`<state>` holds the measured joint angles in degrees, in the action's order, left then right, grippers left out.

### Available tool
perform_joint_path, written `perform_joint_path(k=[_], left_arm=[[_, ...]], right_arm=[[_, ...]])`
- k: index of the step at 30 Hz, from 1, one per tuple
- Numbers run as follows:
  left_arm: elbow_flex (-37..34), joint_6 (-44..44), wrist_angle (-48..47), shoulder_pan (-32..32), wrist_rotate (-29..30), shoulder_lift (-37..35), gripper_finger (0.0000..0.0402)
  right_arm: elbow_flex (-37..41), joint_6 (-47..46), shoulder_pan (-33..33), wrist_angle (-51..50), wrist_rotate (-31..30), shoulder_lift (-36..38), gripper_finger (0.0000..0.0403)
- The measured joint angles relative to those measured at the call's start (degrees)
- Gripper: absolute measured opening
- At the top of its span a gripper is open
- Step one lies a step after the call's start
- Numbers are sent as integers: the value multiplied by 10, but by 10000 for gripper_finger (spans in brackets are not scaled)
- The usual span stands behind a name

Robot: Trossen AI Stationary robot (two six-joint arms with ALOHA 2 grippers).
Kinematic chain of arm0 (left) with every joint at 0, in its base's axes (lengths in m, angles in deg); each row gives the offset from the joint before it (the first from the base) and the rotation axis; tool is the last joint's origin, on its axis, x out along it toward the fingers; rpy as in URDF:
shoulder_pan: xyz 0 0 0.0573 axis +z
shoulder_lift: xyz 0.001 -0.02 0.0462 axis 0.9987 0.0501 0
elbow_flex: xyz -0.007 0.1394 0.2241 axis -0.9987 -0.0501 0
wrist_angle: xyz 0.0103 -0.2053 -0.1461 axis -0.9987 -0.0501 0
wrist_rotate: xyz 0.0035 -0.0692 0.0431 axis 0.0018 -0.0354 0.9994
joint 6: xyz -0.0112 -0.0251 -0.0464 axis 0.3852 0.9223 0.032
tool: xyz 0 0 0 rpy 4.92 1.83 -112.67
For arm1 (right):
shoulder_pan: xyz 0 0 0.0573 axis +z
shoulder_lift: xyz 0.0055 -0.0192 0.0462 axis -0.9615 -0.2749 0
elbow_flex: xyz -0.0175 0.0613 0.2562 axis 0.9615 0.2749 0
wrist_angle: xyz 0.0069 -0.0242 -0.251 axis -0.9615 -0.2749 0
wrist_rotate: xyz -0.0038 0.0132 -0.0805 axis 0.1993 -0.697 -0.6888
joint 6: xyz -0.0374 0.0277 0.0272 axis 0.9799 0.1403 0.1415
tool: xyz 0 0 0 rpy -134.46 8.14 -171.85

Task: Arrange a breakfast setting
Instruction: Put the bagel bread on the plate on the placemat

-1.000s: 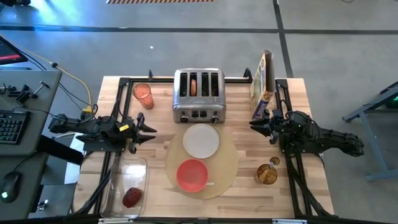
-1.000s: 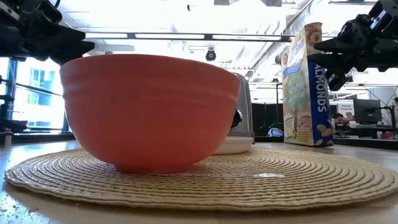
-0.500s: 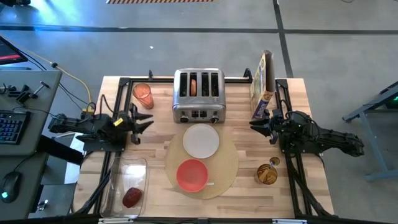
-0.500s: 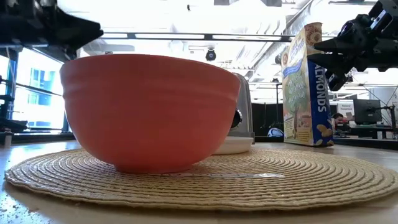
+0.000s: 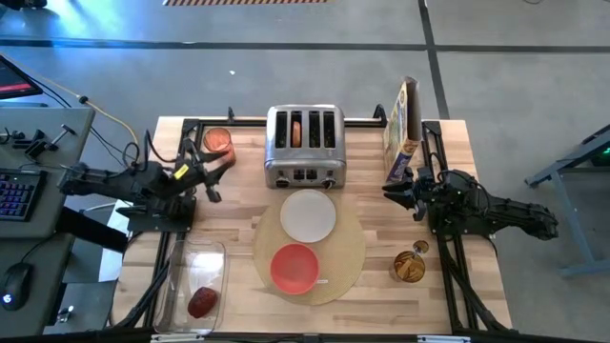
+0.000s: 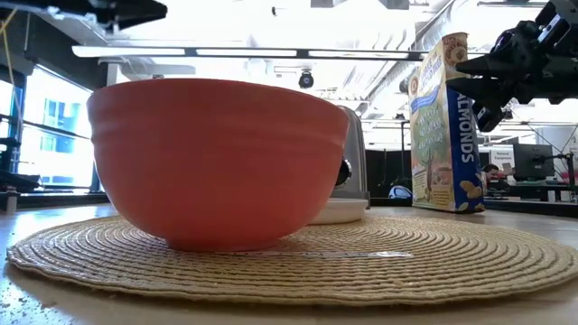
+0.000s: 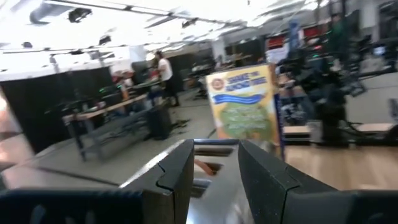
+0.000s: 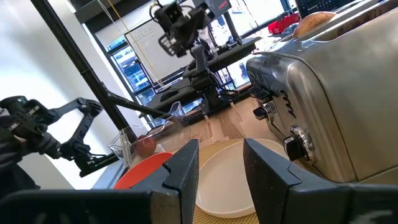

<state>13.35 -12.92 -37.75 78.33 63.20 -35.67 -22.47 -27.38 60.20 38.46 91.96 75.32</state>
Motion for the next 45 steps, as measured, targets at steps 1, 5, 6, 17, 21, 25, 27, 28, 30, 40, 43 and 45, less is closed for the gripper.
perform_joint_path(k=[1, 5, 6, 17, 21, 25, 27, 28, 30, 40, 43, 45], left_arm=[[15, 0, -1, 4, 6, 19, 115], [79, 25, -1, 31, 40, 97, 115], [94, 38, -2, 39, 50, 117, 115], [217, 126, -4, 125, 44, 287, 115], [251, 170, 0, 153, 28, 341, 115], [281, 225, -2, 178, 17, 394, 115], [299, 253, -4, 188, 7, 417, 115], [307, 263, -5, 193, 2, 428, 115], [322, 274, -5, 202, -2, 452, 115], [410, 366, -110, 242, -54, 560, 133], [438, 389, -144, 251, -65, 586, 150], [455, 410, -173, 258, -76, 600, 161]], right_arm=[[0, 0, 0, 0, 0, 0, 110], [0, 0, 0, 0, 0, 0, 110], [0, 0, 0, 0, 0, 0, 110], [0, 0, 0, 0, 0, 0, 110], [0, 0, 0, 0, 0, 0, 110], [0, 0, 0, 0, 0, 0, 110], [0, 0, 0, 0, 0, 0, 110], [0, 0, 0, 0, 0, 0, 110], [0, 0, 0, 0, 0, 0, 110], [0, 0, 0, 0, 0, 0, 110], [0, 0, 0, 0, 0, 0, 110], [0, 0, 0, 0, 0, 0, 110]])
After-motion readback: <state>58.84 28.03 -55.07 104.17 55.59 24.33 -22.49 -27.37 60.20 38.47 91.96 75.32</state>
